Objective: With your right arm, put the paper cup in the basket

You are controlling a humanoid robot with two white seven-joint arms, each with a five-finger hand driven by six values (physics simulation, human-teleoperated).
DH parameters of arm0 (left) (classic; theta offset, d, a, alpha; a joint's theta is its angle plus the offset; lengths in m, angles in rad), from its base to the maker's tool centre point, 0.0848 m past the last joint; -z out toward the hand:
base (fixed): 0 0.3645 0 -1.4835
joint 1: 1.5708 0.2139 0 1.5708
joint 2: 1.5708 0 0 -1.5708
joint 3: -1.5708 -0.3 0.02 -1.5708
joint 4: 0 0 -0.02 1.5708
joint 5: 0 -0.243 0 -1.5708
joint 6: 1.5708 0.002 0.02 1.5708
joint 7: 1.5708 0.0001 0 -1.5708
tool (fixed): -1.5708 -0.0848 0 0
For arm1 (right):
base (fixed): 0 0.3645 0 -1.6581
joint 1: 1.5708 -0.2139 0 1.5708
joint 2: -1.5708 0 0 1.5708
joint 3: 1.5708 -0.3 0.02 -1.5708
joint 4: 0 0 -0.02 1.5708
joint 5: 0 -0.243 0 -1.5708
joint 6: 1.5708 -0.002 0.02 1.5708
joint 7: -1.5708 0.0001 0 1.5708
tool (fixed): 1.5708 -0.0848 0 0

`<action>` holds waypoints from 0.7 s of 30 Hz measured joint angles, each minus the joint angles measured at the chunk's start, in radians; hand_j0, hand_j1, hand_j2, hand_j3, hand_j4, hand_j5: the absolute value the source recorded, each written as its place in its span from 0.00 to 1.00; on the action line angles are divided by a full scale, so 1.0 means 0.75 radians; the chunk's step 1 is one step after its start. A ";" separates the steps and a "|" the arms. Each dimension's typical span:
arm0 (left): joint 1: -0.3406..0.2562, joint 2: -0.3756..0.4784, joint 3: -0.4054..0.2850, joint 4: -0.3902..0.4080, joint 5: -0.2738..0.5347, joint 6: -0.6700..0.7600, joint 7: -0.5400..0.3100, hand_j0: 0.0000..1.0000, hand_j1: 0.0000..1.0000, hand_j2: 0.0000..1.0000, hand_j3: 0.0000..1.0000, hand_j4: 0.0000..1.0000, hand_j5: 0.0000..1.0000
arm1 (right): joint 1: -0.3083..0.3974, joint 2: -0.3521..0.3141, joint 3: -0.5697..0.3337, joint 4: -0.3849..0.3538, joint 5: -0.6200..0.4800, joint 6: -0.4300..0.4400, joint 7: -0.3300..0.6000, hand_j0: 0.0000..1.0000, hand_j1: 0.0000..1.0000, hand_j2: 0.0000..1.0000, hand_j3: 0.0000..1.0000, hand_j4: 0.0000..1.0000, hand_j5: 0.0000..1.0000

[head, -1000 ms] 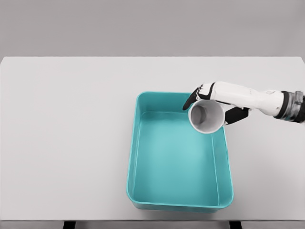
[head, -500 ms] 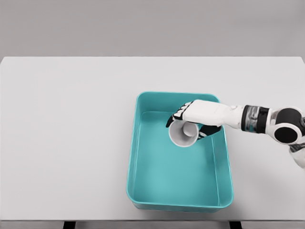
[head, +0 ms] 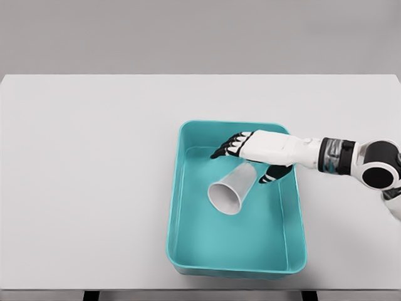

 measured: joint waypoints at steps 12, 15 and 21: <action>0.000 0.000 0.000 0.000 0.000 0.000 0.000 1.00 1.00 1.00 1.00 1.00 1.00 | 0.129 -0.191 -0.273 0.118 -0.759 -0.338 0.000 1.00 1.00 1.00 1.00 1.00 1.00; 0.000 0.000 0.000 0.000 0.000 0.000 0.000 1.00 1.00 1.00 1.00 1.00 1.00 | 0.233 -0.197 -0.388 0.252 -0.791 -0.347 0.000 1.00 1.00 1.00 1.00 1.00 1.00; 0.000 0.000 0.000 0.000 0.000 0.000 0.000 1.00 1.00 1.00 1.00 1.00 1.00 | 0.348 -0.170 -0.649 0.357 -0.808 -0.332 0.000 1.00 1.00 1.00 1.00 1.00 1.00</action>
